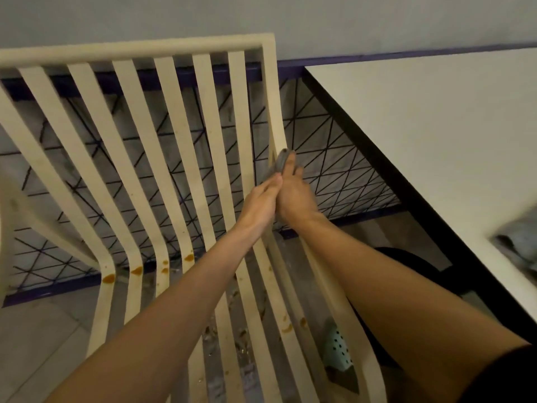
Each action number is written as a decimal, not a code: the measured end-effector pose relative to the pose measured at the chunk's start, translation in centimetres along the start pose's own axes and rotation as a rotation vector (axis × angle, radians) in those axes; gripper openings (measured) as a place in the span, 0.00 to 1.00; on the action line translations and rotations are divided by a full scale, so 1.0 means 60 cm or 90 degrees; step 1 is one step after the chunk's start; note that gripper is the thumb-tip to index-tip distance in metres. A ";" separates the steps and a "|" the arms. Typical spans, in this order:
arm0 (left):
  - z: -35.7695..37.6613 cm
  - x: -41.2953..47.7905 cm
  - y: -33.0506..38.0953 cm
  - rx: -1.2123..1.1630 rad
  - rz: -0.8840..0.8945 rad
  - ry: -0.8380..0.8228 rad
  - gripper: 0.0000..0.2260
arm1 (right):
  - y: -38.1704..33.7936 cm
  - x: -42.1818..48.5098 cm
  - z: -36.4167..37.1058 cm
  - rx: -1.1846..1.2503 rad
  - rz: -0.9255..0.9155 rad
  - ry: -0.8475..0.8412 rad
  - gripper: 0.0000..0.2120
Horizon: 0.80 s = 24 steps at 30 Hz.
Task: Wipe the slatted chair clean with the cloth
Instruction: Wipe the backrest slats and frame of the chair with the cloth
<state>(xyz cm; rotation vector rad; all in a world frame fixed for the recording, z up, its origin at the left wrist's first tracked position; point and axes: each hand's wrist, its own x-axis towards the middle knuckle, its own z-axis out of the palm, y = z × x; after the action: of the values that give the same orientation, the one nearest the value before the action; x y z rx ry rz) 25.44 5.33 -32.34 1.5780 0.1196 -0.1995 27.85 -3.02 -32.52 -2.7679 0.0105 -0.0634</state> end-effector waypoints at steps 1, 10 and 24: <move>0.002 -0.004 -0.005 0.001 -0.005 -0.004 0.21 | 0.000 -0.002 0.000 0.000 0.004 0.000 0.47; 0.032 -0.108 -0.042 -0.010 -0.046 -0.037 0.23 | 0.029 -0.098 -0.007 -0.035 0.007 -0.046 0.45; 0.065 -0.328 -0.051 0.116 -0.036 -0.093 0.19 | 0.079 -0.312 -0.045 -0.038 0.058 -0.135 0.36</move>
<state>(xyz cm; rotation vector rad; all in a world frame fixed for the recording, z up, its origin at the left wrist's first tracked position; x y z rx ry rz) 5.37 2.43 -31.37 1.7368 0.0324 -0.3773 9.04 -8.09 -32.54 -2.8152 0.0834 0.2568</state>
